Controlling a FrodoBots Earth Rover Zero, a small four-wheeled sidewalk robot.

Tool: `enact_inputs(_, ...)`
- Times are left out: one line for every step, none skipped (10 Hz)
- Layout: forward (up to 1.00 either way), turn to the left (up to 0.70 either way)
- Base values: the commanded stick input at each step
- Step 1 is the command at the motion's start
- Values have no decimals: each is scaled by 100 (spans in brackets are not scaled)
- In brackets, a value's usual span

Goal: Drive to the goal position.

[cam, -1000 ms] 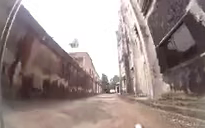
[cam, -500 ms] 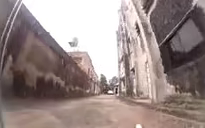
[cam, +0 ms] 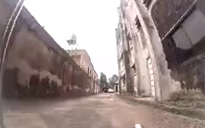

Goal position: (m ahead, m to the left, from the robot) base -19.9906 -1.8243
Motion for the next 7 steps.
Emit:
enact_inputs(79,3)
enact_inputs(79,3)
enact_inputs(79,3)
enact_inputs(79,3)
enact_inputs(78,3)
enact_inputs(78,3)
enact_inputs(78,3)
